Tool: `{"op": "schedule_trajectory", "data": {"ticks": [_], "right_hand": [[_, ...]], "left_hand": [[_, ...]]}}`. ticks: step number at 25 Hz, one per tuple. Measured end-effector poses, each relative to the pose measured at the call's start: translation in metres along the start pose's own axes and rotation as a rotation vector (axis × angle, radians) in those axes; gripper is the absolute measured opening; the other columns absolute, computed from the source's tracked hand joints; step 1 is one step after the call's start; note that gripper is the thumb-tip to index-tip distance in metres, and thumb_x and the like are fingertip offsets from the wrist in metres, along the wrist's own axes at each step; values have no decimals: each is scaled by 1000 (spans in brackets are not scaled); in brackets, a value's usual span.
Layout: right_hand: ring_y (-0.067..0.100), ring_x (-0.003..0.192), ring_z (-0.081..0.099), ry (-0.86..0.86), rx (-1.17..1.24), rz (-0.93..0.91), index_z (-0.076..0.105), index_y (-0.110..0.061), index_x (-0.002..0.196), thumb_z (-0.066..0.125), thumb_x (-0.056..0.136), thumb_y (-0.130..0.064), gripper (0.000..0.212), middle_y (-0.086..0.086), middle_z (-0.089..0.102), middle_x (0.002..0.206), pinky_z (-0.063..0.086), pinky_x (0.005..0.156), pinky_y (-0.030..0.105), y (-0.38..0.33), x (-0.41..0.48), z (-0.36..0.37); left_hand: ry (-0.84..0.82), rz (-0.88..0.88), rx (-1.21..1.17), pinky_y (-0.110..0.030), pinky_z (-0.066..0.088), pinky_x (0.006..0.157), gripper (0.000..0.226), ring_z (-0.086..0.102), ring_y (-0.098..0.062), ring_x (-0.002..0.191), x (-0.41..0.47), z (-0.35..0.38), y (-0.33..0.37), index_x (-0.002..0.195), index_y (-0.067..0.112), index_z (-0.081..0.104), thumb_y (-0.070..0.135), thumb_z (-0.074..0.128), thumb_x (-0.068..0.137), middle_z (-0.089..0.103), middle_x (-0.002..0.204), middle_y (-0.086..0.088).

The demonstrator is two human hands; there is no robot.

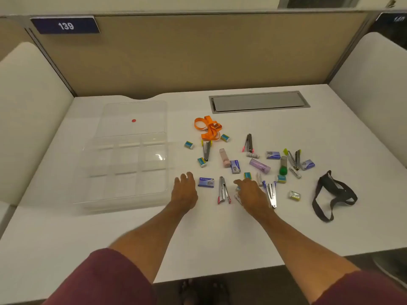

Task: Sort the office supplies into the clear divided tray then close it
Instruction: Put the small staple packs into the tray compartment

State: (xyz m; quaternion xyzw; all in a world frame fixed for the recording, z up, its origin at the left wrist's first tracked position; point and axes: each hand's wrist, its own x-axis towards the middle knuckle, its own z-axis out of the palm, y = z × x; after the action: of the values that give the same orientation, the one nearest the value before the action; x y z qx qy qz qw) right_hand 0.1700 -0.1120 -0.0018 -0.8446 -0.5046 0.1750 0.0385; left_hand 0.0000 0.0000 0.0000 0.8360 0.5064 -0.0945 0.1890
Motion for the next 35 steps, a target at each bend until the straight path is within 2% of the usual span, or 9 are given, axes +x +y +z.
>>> {"op": "schedule_trajectory", "data": {"ticks": [3, 7, 10, 14, 17, 20, 23, 29, 35], "right_hand": [[23, 122, 46, -3, -15, 0, 46, -17, 134, 53, 92, -5, 44, 10, 47, 133, 49, 85, 31, 1, 2, 4], [24, 123, 43, -17, -38, 1, 47, -15, 131, 54, 92, -4, 41, 10, 46, 132, 48, 83, 31, 3, 4, 4], [24, 123, 42, -23, -55, -12, 46, -16, 129, 57, 90, -7, 41, 10, 48, 132, 48, 82, 30, 4, 6, 4], [23, 117, 45, 25, -102, -30, 48, -17, 126, 57, 90, -7, 39, 8, 52, 128, 43, 78, 28, 5, 9, -1], [25, 118, 45, 86, -153, -66, 48, -18, 131, 54, 91, -7, 42, 7, 53, 131, 44, 89, 31, -3, 14, -15], [26, 120, 46, 94, -59, -90, 47, -15, 132, 53, 91, -3, 42, 11, 50, 135, 48, 90, 33, -27, 20, -32], [26, 121, 45, 103, -9, -179, 48, -14, 130, 55, 90, -2, 42, 12, 50, 133, 48, 90, 34, -64, 27, -43], [26, 119, 48, 113, 98, -336, 52, -16, 126, 56, 91, -2, 38, 12, 51, 131, 49, 88, 33, -150, 39, -52], [26, 108, 55, 34, 170, -407, 54, -14, 121, 58, 91, -9, 31, 12, 55, 121, 48, 86, 31, -205, 48, -33]], "left_hand": [[19, -56, 2, -35, 48, 93, 46, 48, -28, 120, -2, 4, -4, 131, 6, 38, -4, 53, 89, 46, 132, -13], [34, -33, 16, -34, 49, 88, 51, 47, -27, 119, -4, 14, -6, 130, 6, 40, -9, 57, 85, 42, 132, -11], [68, -61, 12, -32, 51, 84, 42, 47, -25, 116, 2, 18, -4, 125, 7, 45, -4, 59, 87, 43, 130, -11], [82, -68, -6, -33, 52, 84, 46, 51, -25, 112, 6, 25, -3, 127, 10, 42, -5, 60, 86, 45, 129, -10], [76, -49, -9, -34, 50, 87, 49, 54, -25, 111, 5, 19, 4, 127, 10, 41, -3, 63, 85, 51, 124, -10], [102, 4, -48, -35, 52, 87, 44, 55, -26, 109, 5, -1, 14, 127, 10, 41, 2, 62, 89, 52, 124, -12], [205, 15, -80, -33, 51, 83, 40, 56, -26, 105, 3, -28, 9, 125, 9, 44, 2, 61, 90, 52, 123, -13], [353, -91, -162, -37, 52, 81, 26, 56, -29, 101, -5, -65, -51, 113, 4, 51, -5, 53, 89, 52, 115, -14], [290, -174, -245, -34, 51, 91, 30, 58, -25, 106, 0, -65, -106, 119, 9, 55, 8, 62, 90, 59, 118, -10]]}}
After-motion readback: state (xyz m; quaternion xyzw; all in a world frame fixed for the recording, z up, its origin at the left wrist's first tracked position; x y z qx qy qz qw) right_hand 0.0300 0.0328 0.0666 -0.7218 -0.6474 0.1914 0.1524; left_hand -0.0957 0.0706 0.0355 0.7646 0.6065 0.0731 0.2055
